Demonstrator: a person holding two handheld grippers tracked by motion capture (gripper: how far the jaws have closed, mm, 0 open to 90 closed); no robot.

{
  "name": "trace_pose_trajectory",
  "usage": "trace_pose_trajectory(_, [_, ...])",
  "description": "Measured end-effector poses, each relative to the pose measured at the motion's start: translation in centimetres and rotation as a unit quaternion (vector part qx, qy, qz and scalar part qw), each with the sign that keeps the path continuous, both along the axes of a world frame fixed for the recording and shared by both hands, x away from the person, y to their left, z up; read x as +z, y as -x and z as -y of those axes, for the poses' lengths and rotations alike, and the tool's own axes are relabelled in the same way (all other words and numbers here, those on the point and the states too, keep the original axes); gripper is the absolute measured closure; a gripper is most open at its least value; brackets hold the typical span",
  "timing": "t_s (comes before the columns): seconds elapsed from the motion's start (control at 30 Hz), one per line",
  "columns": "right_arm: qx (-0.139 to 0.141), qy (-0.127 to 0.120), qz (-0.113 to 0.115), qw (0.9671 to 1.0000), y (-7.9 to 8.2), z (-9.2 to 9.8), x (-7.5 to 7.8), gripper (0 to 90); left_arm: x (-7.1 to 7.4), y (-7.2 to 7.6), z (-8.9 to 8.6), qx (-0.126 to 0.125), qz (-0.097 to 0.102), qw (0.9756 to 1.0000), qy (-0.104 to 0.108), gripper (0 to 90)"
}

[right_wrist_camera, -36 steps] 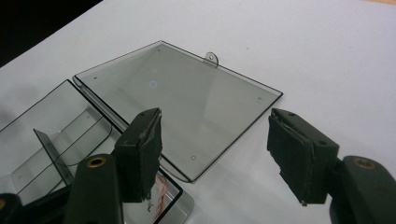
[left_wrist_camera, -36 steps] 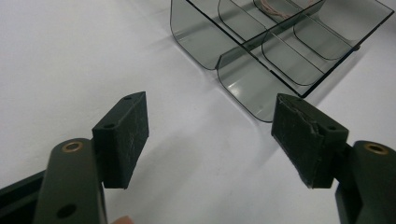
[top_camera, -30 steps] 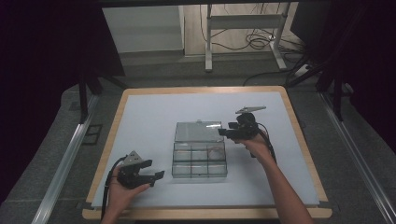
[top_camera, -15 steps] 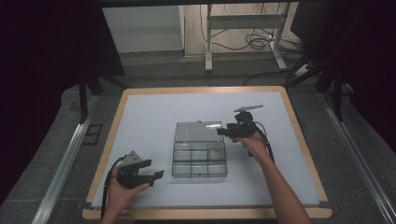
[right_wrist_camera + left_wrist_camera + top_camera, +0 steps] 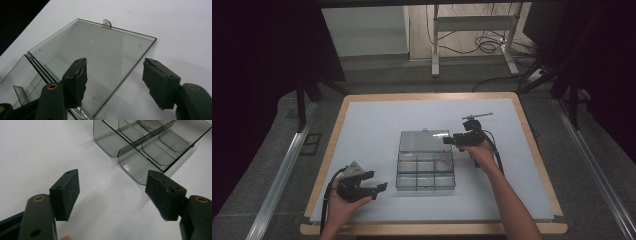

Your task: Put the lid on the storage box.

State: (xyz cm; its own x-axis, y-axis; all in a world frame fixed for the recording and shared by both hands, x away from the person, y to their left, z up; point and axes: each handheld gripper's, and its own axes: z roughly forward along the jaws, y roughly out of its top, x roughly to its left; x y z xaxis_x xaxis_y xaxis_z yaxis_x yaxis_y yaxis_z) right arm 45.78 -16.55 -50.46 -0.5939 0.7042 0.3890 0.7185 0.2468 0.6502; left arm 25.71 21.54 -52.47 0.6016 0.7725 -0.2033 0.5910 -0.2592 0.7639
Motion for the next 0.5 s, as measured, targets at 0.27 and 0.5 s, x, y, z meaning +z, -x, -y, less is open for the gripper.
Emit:
trace_pose_trajectory(0.27, [0.0, -0.007, -0.008, 0.9999, -0.07, -0.2, -0.39, 34.3, -0.01, 0.02, 0.04, 0.001, -0.001, 1.0, 0.0, 28.2])
trace_pose_trajectory(0.5, [-0.003, -0.017, -0.021, 0.9996, -0.14, -0.29, -0.81, 34.3, 0.01, 0.01, -0.02, 0.0, 0.001, 1.0, -0.001, 28.2])
